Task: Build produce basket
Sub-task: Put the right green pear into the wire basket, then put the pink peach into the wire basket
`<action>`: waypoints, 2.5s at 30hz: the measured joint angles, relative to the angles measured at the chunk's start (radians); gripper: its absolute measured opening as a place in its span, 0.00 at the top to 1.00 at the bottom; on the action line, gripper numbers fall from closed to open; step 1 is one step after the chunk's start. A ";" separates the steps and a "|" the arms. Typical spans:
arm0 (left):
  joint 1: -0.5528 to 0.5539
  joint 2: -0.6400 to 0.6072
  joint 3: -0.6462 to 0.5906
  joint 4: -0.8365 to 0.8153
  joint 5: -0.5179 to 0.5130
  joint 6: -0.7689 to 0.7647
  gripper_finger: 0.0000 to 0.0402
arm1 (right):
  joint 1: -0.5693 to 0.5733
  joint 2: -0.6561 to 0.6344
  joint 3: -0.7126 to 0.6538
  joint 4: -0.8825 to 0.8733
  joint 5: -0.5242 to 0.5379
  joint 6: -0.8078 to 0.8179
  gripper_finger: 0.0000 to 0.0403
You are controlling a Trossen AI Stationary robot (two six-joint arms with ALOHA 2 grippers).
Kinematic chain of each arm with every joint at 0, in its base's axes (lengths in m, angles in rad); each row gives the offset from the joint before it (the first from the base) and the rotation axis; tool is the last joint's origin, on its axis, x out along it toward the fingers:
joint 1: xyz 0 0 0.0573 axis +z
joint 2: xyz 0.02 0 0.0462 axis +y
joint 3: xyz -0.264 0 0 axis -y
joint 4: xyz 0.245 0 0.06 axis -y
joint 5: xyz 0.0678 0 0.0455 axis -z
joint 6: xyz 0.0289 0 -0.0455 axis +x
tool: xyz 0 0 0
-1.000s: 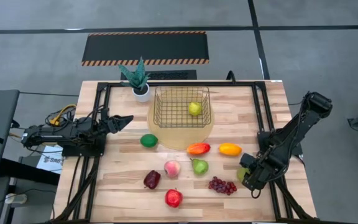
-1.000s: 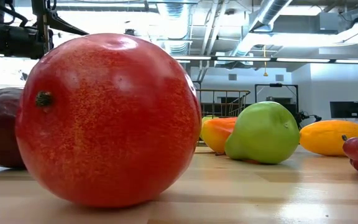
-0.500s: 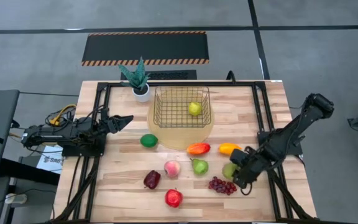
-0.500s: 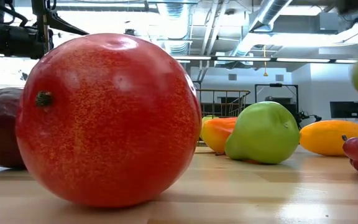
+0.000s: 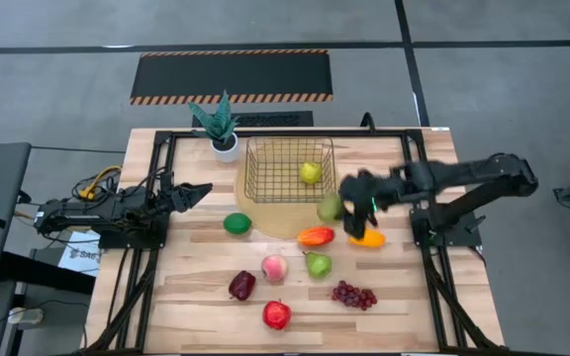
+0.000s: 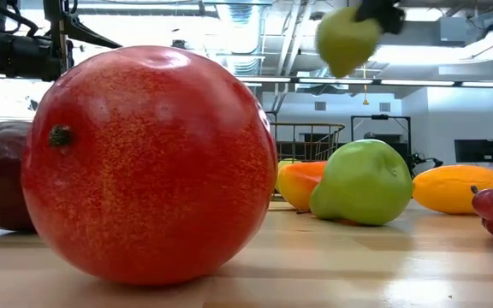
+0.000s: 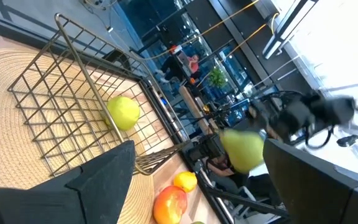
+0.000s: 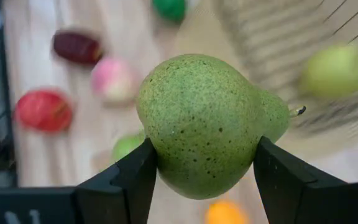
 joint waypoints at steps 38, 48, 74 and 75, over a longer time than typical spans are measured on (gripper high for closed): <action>0.000 0.000 0.000 -0.003 0.000 -0.008 0.15 | -0.347 0.495 0.199 0.028 -0.096 0.280 0.41; 0.000 0.000 0.000 -0.004 0.000 -0.008 0.15 | -0.358 0.553 0.199 -0.001 -0.099 0.266 0.41; 0.000 0.000 0.000 -0.024 0.000 -0.009 0.15 | -0.364 0.557 0.199 -0.019 -0.115 0.210 0.27; 0.000 0.000 0.000 -0.024 0.000 -0.009 0.15 | -0.364 0.557 0.201 -0.021 -0.118 0.201 0.27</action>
